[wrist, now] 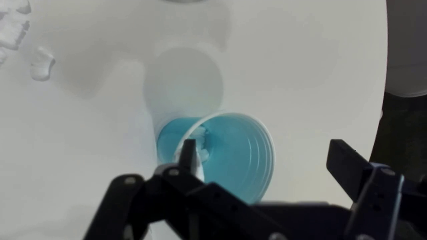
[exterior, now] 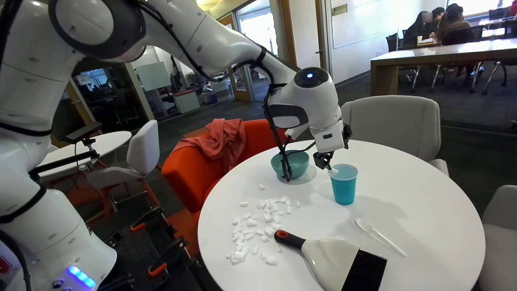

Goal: Pick up a white thing from the table and put it in the cup

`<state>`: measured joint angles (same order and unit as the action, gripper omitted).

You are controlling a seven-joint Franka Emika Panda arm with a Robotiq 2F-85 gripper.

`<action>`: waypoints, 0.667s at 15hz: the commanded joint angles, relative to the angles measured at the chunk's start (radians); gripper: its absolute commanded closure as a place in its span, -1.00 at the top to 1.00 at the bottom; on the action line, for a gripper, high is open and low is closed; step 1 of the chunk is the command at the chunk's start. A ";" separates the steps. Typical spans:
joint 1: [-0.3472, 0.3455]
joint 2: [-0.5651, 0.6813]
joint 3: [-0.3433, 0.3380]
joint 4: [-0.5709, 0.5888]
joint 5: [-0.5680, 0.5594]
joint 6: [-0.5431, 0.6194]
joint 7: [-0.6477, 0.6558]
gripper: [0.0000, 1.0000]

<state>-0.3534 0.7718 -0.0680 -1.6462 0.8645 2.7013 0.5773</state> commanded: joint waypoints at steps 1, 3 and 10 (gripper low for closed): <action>0.024 0.007 -0.025 0.019 0.028 -0.010 0.009 1.00; 0.027 0.010 -0.030 0.021 0.024 -0.015 0.012 1.00; 0.034 0.026 -0.044 0.022 0.016 -0.023 0.018 1.00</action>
<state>-0.3389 0.7880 -0.0872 -1.6443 0.8665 2.7013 0.5773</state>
